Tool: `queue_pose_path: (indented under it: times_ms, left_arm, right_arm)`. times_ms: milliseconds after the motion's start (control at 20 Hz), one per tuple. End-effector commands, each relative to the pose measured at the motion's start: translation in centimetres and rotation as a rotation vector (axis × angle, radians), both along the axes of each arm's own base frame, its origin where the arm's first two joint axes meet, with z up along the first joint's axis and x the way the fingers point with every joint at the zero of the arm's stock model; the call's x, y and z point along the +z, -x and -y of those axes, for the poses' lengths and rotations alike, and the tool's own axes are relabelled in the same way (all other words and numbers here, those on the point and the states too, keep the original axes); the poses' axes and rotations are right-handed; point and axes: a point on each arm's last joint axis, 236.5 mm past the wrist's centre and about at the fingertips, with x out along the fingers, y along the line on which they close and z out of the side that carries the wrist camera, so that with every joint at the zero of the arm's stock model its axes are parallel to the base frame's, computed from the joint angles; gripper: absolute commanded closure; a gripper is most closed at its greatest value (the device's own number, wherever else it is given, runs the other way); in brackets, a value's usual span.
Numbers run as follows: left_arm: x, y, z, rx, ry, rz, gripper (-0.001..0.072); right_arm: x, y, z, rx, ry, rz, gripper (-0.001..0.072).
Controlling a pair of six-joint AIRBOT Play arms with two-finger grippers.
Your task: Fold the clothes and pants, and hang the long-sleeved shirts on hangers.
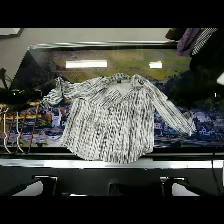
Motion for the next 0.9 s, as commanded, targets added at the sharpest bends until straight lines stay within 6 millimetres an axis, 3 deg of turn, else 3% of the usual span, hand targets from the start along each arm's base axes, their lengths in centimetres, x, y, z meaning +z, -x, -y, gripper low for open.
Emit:
queue_pose_path:
  times_ms: [0, 100, 200, 350, 500, 550, 650, 850]
  left_arm:
    - [-4.2, 5.6, 2.3, -0.022, 0.077, -0.082, 0.0025]
    - [-6.6, 7.7, 3.0, -0.024, 0.094, -0.147, 0.0032]
    - [-7.9, 8.8, 3.2, -0.023, 0.098, -0.185, 0.0032]
    - [-8.5, 9.2, 2.4, -0.027, 0.058, -0.198, 0.0031]
    - [-8.5, 9.2, 2.4, -0.027, 0.059, -0.200, 0.0031]
    - [-8.7, 9.2, 2.4, -0.025, 0.061, -0.202, 0.0030]
    - [-9.7, 9.3, 3.0, -0.050, 0.086, -0.212, 0.0030]
    - [-11.4, 9.3, 6.6, -0.154, 0.237, -0.210, 0.0030]
  right_arm:
    - [-5.9, 10.6, -2.7, -0.055, -0.073, -0.173, 0.0141]
    - [-9.3, 15.1, -4.7, -0.059, -0.091, -0.269, 0.0141]
    - [-12.2, 18.0, -6.4, -0.058, -0.104, -0.335, 0.0141]
    - [-15.0, 19.5, -8.2, -0.090, -0.146, -0.371, 0.0143]
    - [-15.7, 18.1, -8.9, -0.152, -0.191, -0.344, 0.0172]
    - [-16.0, 17.6, -9.0, -0.171, -0.199, -0.340, 0.0267]
    - [-16.0, 17.2, -9.2, -0.192, -0.216, -0.338, 0.0656]
    - [-15.1, 17.3, -9.5, -0.180, -0.232, -0.328, 0.0683]
